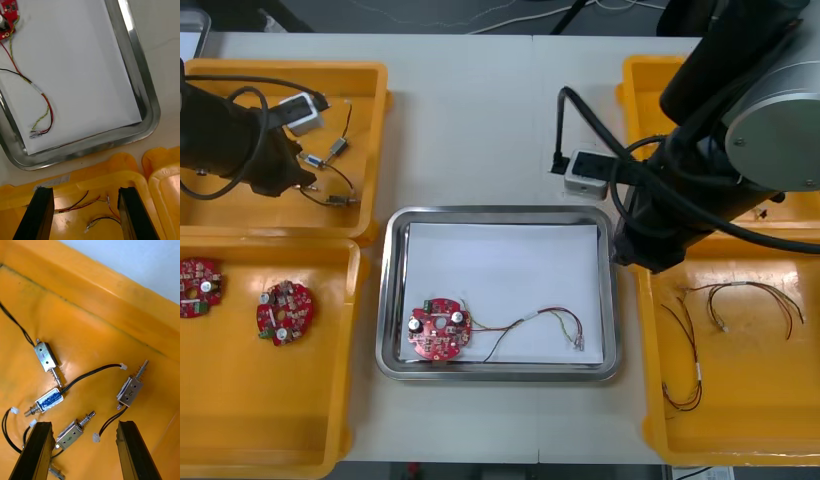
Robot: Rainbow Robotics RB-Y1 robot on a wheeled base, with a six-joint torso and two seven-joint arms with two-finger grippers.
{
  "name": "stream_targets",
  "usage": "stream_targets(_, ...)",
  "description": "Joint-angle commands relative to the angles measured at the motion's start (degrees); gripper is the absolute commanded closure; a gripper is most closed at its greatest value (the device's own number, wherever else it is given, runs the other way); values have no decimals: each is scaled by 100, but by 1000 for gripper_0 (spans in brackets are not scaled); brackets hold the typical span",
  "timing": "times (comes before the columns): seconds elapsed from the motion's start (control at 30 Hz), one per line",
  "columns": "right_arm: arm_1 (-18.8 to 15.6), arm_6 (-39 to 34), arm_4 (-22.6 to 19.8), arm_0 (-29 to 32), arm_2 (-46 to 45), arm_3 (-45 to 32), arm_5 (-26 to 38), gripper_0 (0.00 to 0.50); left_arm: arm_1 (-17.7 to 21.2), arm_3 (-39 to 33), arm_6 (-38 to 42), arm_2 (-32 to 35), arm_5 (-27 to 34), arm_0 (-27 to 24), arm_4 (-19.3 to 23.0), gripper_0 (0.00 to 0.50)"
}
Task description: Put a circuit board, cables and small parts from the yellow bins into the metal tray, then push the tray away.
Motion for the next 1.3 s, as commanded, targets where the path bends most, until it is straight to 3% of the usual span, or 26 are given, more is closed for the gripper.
stream_targets(0.03,-348,-422,-116,483,-761,-332,25,0,36,198,-699,92,-73,-203,333,0)
stream_targets(0.2,-489,-1029,-134,817,-1200,-464,25,0,18,558,-699,224,-100,-229,562,0)
stream_targets(0.67,-700,-2602,42,1169,-2018,-499,25,0,1,699,-699,277,-82,-432,439,0)
stream_targets(0.83,-805,-2558,306,1169,-2044,-402,25,0,1,989,-699,303,50,-651,491,0)
stream_targets(1.3,-911,-2145,280,448,-2026,1021,25,0,10,1736,-699,13,164,-1117,632,0)
